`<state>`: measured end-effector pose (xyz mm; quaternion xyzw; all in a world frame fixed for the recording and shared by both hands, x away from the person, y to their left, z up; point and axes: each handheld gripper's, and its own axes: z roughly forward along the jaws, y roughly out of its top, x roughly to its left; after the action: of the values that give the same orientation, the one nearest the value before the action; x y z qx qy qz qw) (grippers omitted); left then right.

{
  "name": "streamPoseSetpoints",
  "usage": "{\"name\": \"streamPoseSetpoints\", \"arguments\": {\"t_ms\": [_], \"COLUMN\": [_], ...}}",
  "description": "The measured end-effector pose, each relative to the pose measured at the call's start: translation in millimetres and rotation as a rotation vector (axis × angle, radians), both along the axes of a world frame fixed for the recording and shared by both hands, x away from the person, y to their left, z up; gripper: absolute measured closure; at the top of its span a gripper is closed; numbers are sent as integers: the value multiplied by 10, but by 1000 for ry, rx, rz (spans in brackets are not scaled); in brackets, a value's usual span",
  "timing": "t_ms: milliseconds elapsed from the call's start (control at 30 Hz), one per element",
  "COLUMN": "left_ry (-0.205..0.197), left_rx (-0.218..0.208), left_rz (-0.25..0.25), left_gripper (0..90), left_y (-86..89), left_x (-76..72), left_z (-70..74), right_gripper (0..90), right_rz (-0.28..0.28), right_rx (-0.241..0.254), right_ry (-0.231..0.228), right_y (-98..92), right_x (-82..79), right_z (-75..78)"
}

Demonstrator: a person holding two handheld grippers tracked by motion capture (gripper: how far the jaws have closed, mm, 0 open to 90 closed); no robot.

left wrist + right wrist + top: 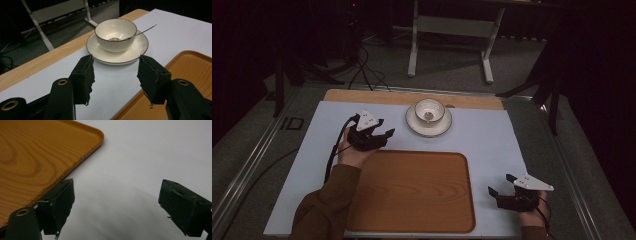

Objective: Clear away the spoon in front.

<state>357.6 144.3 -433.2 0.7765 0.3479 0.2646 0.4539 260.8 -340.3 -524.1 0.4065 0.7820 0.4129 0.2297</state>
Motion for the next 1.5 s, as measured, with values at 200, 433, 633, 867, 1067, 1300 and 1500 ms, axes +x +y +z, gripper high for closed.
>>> {"name": "streamPoseSetpoints", "arguments": {"t_ms": [200,433,633,867,1067,1300,1500], "left_ry": [-7,-5,-4,0,15,24,39], "left_rx": [16,33,48,74,87,118,153], "left_rz": [-36,-87,-116,-140,-155,-173,-179], "left_gripper": [461,461,463,463,491,540,555], "left_y": [-145,-327,-462,-596,-716,-878,-1034], "left_x": [60,102,149,236,334,457,574], "left_z": [35,41,57,67,12,-47,-135], "right_gripper": [133,134,134,134,134,134,134], "right_rz": [0,2,3,2,2,2,4], "right_rx": [0,4,2,2,2,3,1], "right_ry": [0,0,-1,0,-1,-2,-1], "right_y": [0,-9,-7,-8,-8,-11,-9], "right_x": [-1,-4,-4,-5,-4,-4,-3], "right_z": [0,6,5,6,7,8,7]}}
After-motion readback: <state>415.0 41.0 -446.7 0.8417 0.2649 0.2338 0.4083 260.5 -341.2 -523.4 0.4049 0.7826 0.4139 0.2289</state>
